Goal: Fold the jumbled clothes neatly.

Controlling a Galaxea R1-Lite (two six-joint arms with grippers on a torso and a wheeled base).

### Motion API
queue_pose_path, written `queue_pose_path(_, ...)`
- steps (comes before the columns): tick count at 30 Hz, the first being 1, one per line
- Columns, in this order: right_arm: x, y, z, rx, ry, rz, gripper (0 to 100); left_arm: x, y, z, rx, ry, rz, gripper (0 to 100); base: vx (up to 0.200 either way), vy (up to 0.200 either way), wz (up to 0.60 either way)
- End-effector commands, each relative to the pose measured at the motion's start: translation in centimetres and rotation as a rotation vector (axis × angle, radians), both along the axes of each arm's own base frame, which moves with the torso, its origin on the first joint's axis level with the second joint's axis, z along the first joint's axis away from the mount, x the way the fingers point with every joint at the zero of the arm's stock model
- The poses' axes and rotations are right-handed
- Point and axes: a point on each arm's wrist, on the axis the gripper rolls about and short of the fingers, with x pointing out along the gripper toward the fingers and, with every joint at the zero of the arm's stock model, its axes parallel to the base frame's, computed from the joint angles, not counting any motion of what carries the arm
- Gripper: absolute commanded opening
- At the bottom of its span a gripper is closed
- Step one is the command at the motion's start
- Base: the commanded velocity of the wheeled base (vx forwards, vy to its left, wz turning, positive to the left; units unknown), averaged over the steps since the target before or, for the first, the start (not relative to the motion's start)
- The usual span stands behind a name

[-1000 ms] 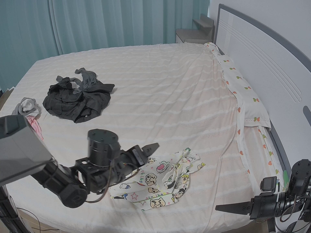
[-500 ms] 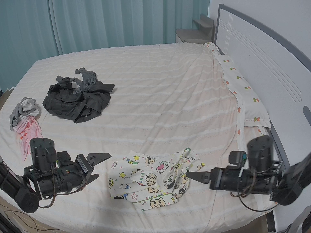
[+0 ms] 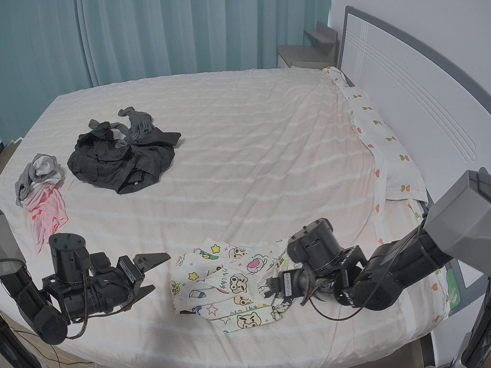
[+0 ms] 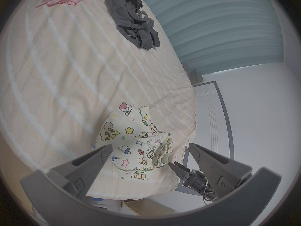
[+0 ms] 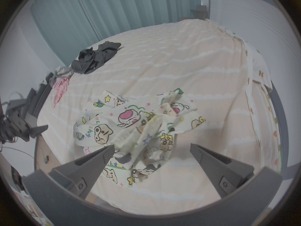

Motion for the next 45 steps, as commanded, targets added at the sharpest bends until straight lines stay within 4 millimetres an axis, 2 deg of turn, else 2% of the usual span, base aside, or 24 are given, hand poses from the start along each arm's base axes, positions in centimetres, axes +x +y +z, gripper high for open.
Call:
queue_pose_path(1,0.2,2.4,-0.6,-0.041,-0.044,0.006,100,-0.4,0.2,-1.9,0.018,0.07,0.003,100,0.0,0.0,0.0)
queue_pose_path(13,0.4,4.1,-1.7,-0.115,-0.03,0.027,100,-0.5,0.2,-2.4,0.014,0.049,0.002,100,0.0,0.0,0.0)
queue_pose_path(22,0.7,4.2,-4.5,-0.18,0.029,0.023,100,-0.5,0.2,-2.3,0.013,0.041,0.003,100,0.0,0.0,0.0)
queue_pose_path(23,0.7,4.2,-4.6,-0.182,0.031,0.021,0,-0.5,0.2,-2.3,0.013,0.041,0.003,100,0.0,0.0,0.0)
queue_pose_path(28,0.5,3.8,-4.3,-0.181,0.032,0.016,0,-0.5,0.2,-2.3,0.013,0.041,0.005,100,0.0,0.0,0.0)
queue_pose_path(33,0.2,3.3,-2.8,-0.163,0.001,-0.017,0,-0.4,0.2,-2.5,0.016,0.048,0.004,100,0.0,0.0,0.0)
queue_pose_path(40,-0.4,1.8,-0.1,-0.102,-0.019,-0.047,0,-0.4,0.2,-2.5,0.016,0.048,0.004,100,0.0,0.0,0.0)
queue_pose_path(42,-0.8,0.9,1.4,-0.015,-0.005,-0.08,0,-0.5,0.2,-2.5,0.016,0.048,0.003,100,0.0,0.0,0.0)
queue_pose_path(43,-0.8,0.9,1.4,-0.015,-0.005,-0.08,0,-0.5,0.2,-2.5,0.016,0.048,0.003,100,0.0,0.0,0.0)
queue_pose_path(45,-1.2,-0.5,2.6,0.079,0.048,-0.088,0,-0.5,0.2,-2.5,0.016,0.048,0.003,100,0.0,0.0,0.0)
